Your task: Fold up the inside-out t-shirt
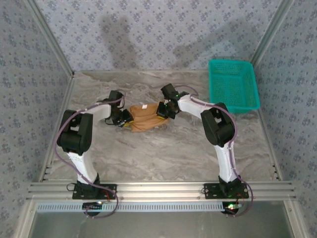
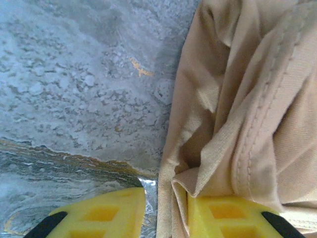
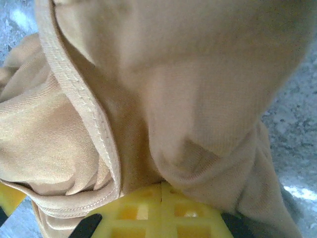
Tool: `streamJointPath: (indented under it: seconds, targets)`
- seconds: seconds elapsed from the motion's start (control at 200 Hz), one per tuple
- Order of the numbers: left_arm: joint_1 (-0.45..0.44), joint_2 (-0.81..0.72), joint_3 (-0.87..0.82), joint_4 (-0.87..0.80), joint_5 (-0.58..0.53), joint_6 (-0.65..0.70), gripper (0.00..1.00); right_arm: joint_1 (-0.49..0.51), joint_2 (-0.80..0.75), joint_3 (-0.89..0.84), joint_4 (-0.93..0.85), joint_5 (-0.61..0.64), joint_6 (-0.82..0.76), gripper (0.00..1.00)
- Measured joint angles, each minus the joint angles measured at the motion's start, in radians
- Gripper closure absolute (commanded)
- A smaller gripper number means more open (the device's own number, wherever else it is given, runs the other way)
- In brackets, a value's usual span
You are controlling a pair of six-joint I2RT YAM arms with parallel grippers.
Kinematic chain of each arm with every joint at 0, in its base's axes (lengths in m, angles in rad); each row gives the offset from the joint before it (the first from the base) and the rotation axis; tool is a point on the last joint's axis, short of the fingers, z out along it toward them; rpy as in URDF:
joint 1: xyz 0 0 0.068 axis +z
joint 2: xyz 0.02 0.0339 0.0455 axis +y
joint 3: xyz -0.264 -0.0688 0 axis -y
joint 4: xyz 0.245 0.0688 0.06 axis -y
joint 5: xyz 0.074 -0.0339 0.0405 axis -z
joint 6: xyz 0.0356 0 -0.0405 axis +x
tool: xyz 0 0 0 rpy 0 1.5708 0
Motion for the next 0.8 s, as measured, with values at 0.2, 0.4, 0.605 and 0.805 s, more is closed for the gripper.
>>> streamJointPath:
  seconds: [0.2,0.4,0.605,0.805]
  targets:
    - [0.026,0.208,0.32,-0.225,0.064,0.002,0.73,-0.042,0.132,0.18,0.006,-0.013,0.026,0.84]
    - [0.045,0.446,0.701,-0.237,0.121,0.018,0.72,-0.101,0.328,0.501,0.019,-0.018,0.03,0.8]
    - [0.063,0.515,0.863,-0.127,0.079,0.094,0.6,-0.114,0.357,0.594,-0.016,-0.014,0.019,0.53]
    - [0.069,0.242,0.651,-0.099,-0.11,0.211,0.0,-0.097,0.105,0.401,-0.083,0.088,-0.139,0.11]
